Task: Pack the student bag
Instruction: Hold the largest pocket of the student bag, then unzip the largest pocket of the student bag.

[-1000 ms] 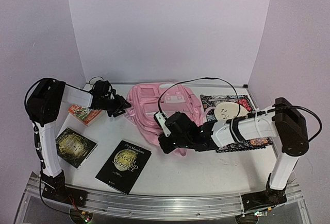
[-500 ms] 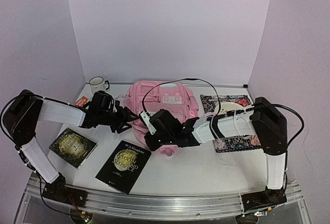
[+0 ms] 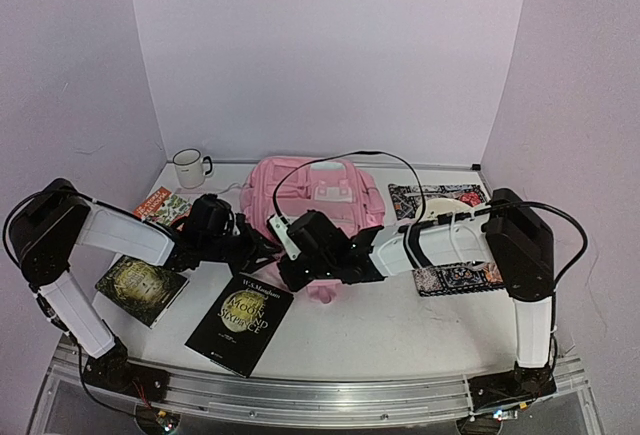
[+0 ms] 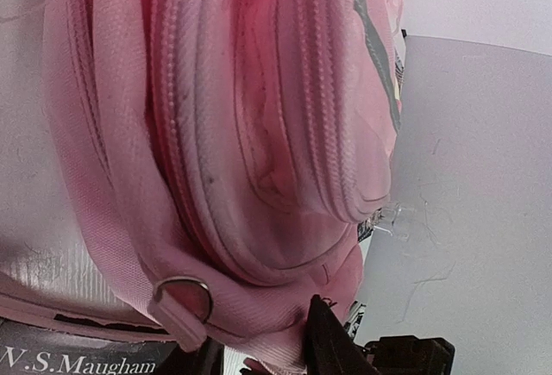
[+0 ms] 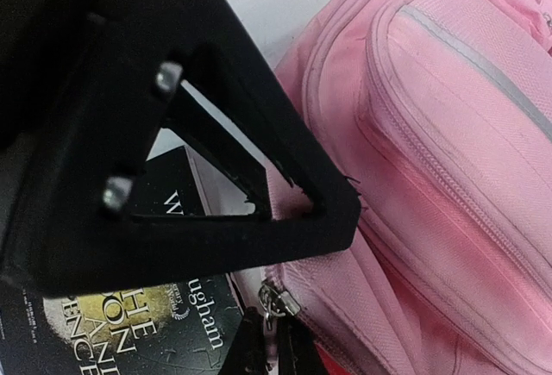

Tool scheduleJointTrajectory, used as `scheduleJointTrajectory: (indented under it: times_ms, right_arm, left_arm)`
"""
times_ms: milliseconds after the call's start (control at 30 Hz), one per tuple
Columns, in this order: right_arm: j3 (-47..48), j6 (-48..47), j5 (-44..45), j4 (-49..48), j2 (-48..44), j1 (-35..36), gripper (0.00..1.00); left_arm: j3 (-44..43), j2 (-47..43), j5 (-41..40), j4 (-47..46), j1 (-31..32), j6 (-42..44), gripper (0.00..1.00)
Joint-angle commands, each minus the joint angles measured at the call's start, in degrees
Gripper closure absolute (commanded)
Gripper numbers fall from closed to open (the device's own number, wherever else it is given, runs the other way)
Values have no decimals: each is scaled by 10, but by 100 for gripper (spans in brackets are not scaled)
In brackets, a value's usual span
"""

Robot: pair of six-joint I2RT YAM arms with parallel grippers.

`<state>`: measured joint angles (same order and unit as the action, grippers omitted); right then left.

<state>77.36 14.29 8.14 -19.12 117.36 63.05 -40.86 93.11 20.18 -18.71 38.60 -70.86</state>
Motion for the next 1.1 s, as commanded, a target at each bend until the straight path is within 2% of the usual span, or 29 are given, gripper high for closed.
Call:
scheduleJointTrajectory:
  times_ms: [0,67,133,333,533,633,800,867,967,1067]
  right_arm:
    - [24,-15,4,-26,-8,4,100]
    - [11,-20,14,-24,-19,3,100]
    - [-5,-28,26,-18,-32,2,100]
    - [-92,-47,58,20,-104,-20,100]
    - [-187,-60,67,62,-180,-85,100]
    - [-195,-67,64,73,-197,-109,100]
    - [-151,-71,27,81,-178,-117,100]
    - [-122,-65,-17,83,-162,-117,100]
    - [-78,-54,-62,80,-136,-107,100]
    - [-35,-49,-71,79,-109,-86,100]
  left_arm:
    - [-14,27,0,-57,7,-19,84]
    - [-9,24,-12,-58,6,-12,94]
    - [-4,19,-18,-57,0,-3,100]
    - [20,0,-5,-56,-63,39,100]
    - [8,3,44,-26,-155,107,100]
    - [-32,13,53,21,-186,155,100]
    - [-161,42,-18,184,-211,275,99]
    - [-191,49,-37,216,-215,301,94]
    - [-213,52,-39,233,-215,311,74]
    - [-190,36,-31,229,-214,282,53]
